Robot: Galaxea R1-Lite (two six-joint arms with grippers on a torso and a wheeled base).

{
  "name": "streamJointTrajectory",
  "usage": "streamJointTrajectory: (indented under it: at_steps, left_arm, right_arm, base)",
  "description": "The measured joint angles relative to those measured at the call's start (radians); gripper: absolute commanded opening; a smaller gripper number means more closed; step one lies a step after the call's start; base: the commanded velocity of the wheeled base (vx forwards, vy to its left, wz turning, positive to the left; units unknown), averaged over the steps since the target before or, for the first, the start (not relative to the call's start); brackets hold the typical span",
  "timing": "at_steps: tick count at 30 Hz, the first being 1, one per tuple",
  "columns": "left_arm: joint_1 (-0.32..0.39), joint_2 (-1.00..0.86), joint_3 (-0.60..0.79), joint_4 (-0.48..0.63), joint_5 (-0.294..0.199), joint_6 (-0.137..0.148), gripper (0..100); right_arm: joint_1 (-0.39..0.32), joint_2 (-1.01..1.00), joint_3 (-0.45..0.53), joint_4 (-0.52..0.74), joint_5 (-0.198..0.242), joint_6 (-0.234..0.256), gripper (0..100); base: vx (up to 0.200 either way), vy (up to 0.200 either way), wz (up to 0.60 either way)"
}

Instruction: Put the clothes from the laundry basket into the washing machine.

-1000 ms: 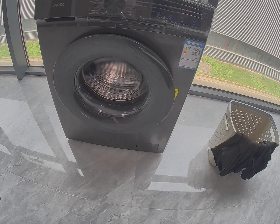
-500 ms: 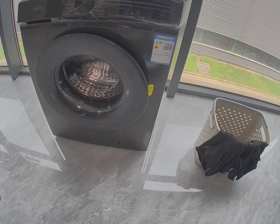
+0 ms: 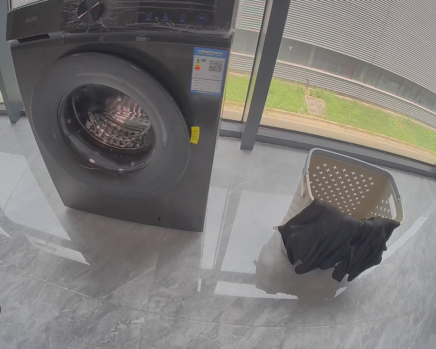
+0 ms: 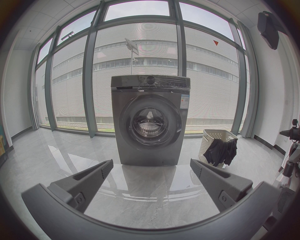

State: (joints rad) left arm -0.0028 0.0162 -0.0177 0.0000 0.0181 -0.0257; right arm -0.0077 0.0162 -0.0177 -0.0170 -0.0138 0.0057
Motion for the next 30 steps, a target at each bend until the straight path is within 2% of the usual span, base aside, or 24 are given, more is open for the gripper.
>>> streamJointTrajectory:
  at_steps: [30]
  left_arm:
    - [0.0, 0.0, 0.0, 0.0, 0.0, 0.0, 100]
  right_arm:
    - [0.0, 0.0, 0.0, 0.0, 0.0, 0.0, 100]
  base:
    - [0.0, -0.2, 0.0]
